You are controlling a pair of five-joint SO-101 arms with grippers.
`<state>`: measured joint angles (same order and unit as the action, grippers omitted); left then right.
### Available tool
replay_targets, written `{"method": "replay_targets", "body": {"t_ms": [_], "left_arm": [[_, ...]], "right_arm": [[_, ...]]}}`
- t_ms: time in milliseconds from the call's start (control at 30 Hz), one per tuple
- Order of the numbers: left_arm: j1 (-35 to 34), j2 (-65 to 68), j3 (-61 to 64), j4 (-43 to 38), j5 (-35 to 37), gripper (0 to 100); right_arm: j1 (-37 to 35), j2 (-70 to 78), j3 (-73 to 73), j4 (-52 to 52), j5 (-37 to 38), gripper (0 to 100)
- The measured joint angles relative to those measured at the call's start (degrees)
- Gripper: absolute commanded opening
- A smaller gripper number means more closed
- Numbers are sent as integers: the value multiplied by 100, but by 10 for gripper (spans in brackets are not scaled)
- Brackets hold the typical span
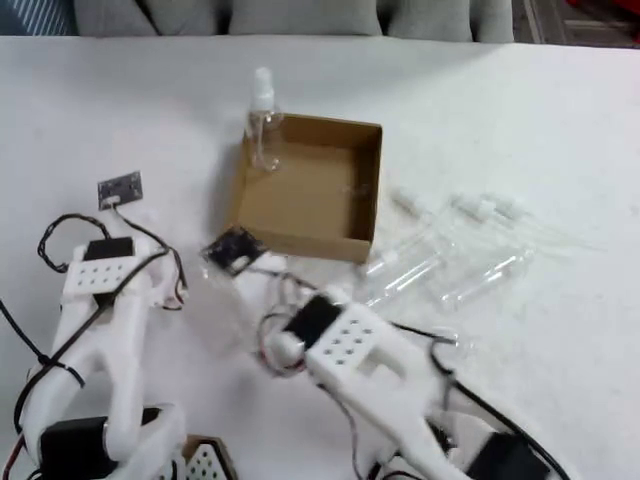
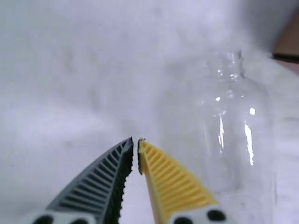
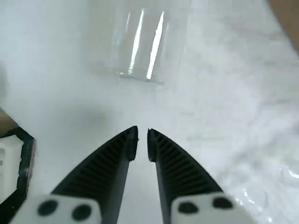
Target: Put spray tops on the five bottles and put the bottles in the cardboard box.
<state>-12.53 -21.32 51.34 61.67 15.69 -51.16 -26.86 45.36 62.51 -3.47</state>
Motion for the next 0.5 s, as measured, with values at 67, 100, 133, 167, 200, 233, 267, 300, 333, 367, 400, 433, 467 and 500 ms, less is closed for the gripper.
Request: {"method": "replay_targets", "body": {"t_ms": [67,100,133,167,200,233,267,300,333,367,400,433,467,500], "left_arm": [[79,0,0,0,44,54],[141,0,0,0,53,78],[211,0,0,0,62,108],[299,0,0,0,88,138],[378,0,0,0,149,163],[440,0,0,0,255,186],[466,0,0,0,360,203],[475,0,0,0,457,214],[484,0,0,0,536,220],[492,0,0,0,589,221],[492,0,0,0,633,225],[492,0,-9,0,703,225],[492,0,-9,0,791,225],[492,0,-35,0,870,225]], "right_arm": [[440,-352,132,158,149,18],[686,-466,185,158,316,18],[949,-571,255,158,501,18],[1204,-633,299,149,659,18],[1433,-659,316,123,782,18],[1626,-668,325,97,853,18],[1758,-686,325,79,897,18],[1820,-695,325,79,914,18],[1846,-703,325,79,932,18],[1855,-712,325,79,949,18],[1873,-712,325,79,967,18],[1881,-712,325,79,967,17],[1908,-712,325,79,967,17],[1916,-712,325,79,967,17]]}}
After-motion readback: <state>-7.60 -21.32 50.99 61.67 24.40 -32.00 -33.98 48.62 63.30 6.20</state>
